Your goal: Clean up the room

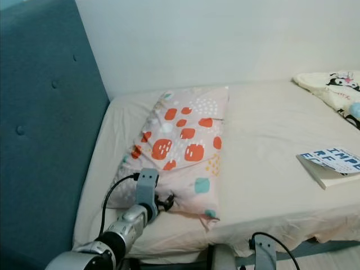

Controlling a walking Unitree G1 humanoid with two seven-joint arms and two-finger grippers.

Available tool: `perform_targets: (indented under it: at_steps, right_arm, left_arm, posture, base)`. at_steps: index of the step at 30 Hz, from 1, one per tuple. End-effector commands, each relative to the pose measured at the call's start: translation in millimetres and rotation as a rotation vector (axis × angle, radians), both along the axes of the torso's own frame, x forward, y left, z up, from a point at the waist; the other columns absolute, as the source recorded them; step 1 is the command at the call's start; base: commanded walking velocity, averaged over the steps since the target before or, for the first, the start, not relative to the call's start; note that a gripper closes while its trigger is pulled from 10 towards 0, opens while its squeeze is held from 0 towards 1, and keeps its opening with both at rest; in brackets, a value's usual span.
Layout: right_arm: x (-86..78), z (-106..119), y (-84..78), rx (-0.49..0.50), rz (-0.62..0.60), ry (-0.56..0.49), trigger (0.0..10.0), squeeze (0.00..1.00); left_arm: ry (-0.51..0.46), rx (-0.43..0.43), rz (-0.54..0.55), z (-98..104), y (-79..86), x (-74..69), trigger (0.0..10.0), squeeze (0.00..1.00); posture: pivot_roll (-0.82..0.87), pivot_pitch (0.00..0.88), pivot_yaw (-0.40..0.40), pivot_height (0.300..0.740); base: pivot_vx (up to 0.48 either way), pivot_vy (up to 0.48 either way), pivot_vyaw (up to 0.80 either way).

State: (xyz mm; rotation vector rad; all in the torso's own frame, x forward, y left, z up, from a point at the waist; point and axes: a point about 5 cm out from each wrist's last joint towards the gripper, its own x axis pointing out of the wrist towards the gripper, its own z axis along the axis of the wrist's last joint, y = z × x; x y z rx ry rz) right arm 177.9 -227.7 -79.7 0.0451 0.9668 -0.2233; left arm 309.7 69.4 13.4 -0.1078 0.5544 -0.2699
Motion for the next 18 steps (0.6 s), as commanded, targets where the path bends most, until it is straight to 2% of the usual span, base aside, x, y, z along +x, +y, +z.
perform_targets:
  at_steps: [1, 5, 7, 8, 9, 10, 18]
  right_arm:
    - [1.6, -3, 16.7, 0.059, 0.029, -0.010, 10.0, 0.00]
    - [2.3, -2, 17.5, 0.064, 0.033, -0.016, 10.0, 0.00]
    - [2.4, -2, 18.2, 0.068, 0.033, -0.020, 10.0, 0.00]
    - [2.4, -2, 18.2, 0.068, 0.033, -0.020, 10.0, 0.00]
    - [1.8, -3, 18.6, 0.069, 0.034, -0.021, 10.0, 0.00]
    - [1.5, -3, 18.6, 0.069, 0.034, -0.020, 10.0, 0.00]
    - [-1.0, -4, 20.2, 0.072, 0.034, -0.021, 10.0, 0.00]
  left_arm:
    - [-0.015, -0.034, 0.006, 6, -5.3, 3.7, 10.0, 0.00]
    - [-0.023, -0.044, 0.015, 9, -4.6, 6.5, 10.0, 0.00]
    - [-0.024, -0.106, 0.034, 14, -5.6, 10.7, 10.0, 0.00]
    - [-0.024, -0.106, 0.034, 14, -5.6, 10.7, 10.0, 0.00]
    - [-0.027, -0.193, 0.035, 20, -9.5, 15.0, 10.0, 0.00]
    - [-0.030, -0.226, 0.029, 23, -11.5, 16.3, 10.0, 0.00]
    - [-0.031, -0.300, 0.013, 31, -18.7, 20.7, 10.0, 0.00]
  posture:
    - [0.00, 0.069, 0.007, 0.598]
    - [0.00, 0.069, 0.008, 0.598]
    - [-0.01, 0.070, 0.013, 0.598]
    - [-0.01, 0.070, 0.013, 0.598]
    - [-0.01, 0.071, 0.015, 0.598]
    - [-0.01, 0.071, 0.015, 0.598]
    - [-0.02, 0.089, 0.024, 0.598]
  base:
    - [0.000, 0.000, 0.00]
    - [0.000, 0.000, 0.00]
    - [0.000, 0.000, 0.00]
    - [0.000, 0.000, 0.00]
    - [0.000, 0.000, 0.00]
    - [0.000, 0.000, 0.00]
    - [0.000, 0.000, 0.00]
